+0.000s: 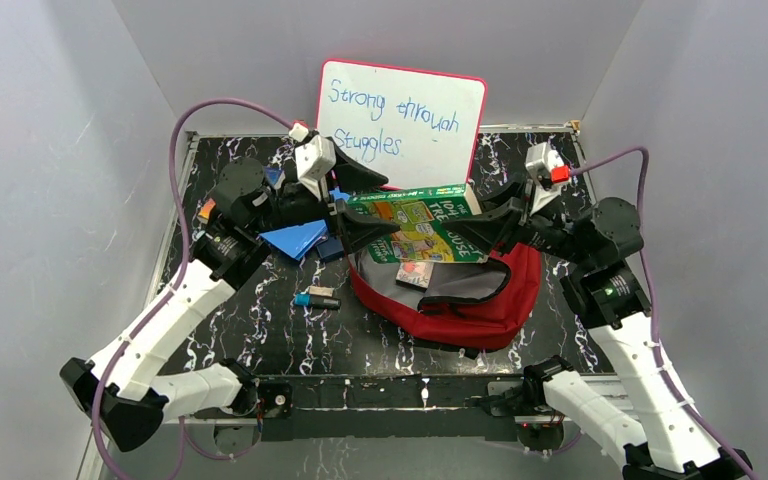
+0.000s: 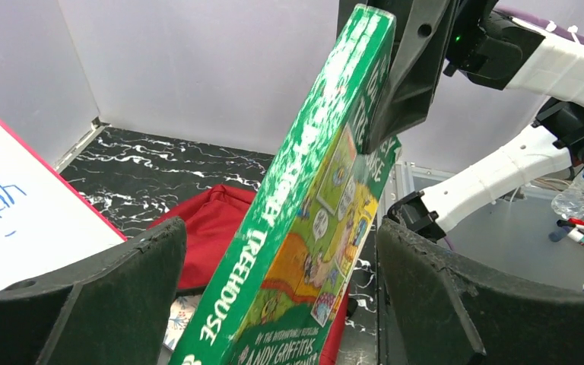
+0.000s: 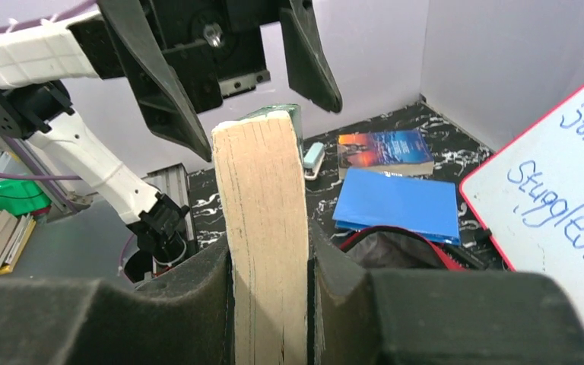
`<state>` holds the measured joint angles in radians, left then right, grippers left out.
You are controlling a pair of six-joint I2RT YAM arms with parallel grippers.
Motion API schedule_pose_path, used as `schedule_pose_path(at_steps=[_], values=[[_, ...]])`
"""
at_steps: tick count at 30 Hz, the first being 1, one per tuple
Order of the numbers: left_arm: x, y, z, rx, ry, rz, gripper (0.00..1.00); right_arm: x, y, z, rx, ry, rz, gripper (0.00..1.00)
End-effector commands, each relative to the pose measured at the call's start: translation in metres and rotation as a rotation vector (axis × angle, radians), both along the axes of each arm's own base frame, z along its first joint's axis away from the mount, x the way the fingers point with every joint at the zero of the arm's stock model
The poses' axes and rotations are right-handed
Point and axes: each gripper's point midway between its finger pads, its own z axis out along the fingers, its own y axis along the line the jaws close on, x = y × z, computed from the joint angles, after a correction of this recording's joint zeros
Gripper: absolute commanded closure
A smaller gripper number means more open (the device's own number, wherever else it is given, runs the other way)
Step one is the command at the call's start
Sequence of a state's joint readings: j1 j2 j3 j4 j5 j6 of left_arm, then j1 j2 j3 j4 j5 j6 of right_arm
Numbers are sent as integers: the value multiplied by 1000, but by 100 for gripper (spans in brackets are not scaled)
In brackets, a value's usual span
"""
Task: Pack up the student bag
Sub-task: Pick up the book at the corner of the board.
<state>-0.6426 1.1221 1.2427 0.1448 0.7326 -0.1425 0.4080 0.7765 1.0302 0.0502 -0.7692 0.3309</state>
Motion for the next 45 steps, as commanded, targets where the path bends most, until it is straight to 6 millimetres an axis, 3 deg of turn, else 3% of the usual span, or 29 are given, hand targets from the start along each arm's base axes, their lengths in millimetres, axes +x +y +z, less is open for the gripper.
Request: schedule_pose_path(at_steps=[1,13,18,22,31,36,45], values=[[-17,15,32,-108,-69,-5,8,-33,-10,65,136,-229,39,100],[-74,27,69,-193,-133,-223,18,-89,-24,109,222,-412,130,100],[-85,25,70,-242,-90,-315,21,-100,-34,127,296,-456,106,100],[-83,21,69,-271,-62,-341,29,-104,-36,135,345,-465,115,100],[-77,16,67,-279,-39,-354,53,-97,-33,132,396,-435,144,100],[-77,16,66,-283,-36,-354,49,-82,-31,126,407,-383,107,100],[-74,14,65,-293,-21,-356,53,-65,-30,120,458,-327,81,100]])
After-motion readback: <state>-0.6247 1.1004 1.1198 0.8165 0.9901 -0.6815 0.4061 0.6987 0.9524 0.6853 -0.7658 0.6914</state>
